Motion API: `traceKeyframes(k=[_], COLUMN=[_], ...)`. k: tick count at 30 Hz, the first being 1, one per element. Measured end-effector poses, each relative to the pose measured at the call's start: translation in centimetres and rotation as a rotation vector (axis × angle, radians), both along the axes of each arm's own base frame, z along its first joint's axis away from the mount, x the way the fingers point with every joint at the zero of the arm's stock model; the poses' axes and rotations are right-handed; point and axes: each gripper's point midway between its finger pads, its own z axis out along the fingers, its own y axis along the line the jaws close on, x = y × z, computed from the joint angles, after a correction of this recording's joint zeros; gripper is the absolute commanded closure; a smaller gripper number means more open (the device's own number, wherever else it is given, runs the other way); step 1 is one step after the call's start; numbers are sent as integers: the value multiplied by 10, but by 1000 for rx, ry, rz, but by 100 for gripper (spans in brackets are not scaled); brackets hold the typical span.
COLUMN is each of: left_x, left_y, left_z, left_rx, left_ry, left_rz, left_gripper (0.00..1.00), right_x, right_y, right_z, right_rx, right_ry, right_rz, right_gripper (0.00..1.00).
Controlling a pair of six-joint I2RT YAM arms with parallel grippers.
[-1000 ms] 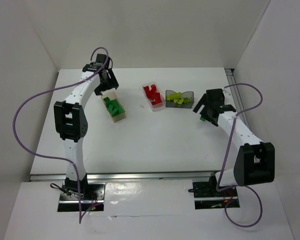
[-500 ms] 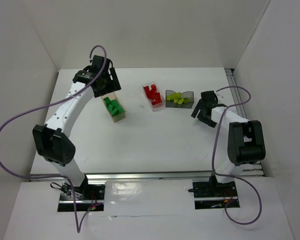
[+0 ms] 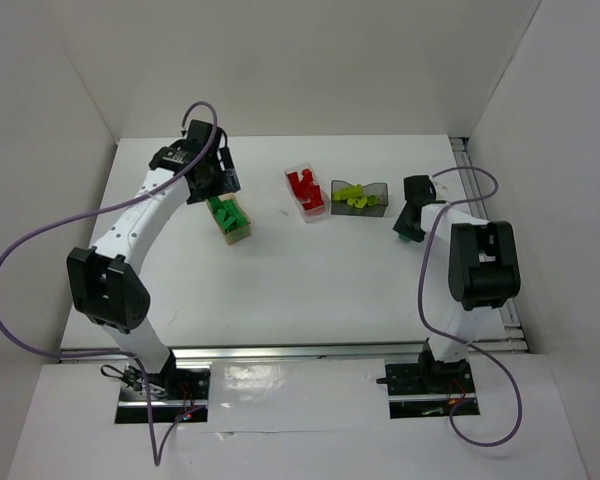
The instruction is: Sort the legos into containers by color
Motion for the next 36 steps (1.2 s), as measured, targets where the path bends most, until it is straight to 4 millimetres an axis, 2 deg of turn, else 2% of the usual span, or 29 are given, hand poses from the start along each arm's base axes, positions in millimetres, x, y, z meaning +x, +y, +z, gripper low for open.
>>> traceKeyframes(k=[2, 4, 7, 10, 13, 15, 16, 19, 24, 28, 33, 35, 36], left_x=[-1, -3, -7, -18, -32, -44, -51, -69, -87, -92, -96, -97, -98], left_y=[3, 8, 27, 63, 107, 133, 143, 159, 168, 162, 157, 155, 155], left_z=[3, 9, 23, 35, 42, 44, 44, 48, 56, 61, 55, 51, 50], left_rx=[1, -1, -16, -35, -51, -58, -69, -93, -104, -128, -140, -145, -149], left_ry=[-5, -15, -47, -76, -96, -103, -105, -120, -147, -168, -151, -141, -138], left_rz=[5, 15, 57, 143, 250, 317, 345, 384, 396, 368, 339, 334, 330], left_gripper=[13, 13, 13, 13, 6, 5, 3, 1, 1, 1, 1, 1, 1], right_x=[0, 0, -1, -10, -21, -22, -16, 6, 42, 63, 50, 47, 47], right_y=[4, 16, 64, 148, 235, 288, 318, 369, 419, 450, 466, 476, 481], right_z=[2, 10, 40, 77, 106, 121, 131, 141, 137, 128, 109, 107, 107], right_rx=[2, 5, 27, 70, 118, 143, 156, 182, 188, 209, 205, 211, 216], right_ry=[-4, -22, -97, -189, -251, -284, -306, -348, -377, -384, -345, -341, -346], right_rz=[4, 36, 154, 353, 551, 653, 699, 769, 828, 869, 929, 950, 957], right_gripper=[78, 78, 78, 78, 78, 78, 77, 75, 74, 73, 65, 56, 47])
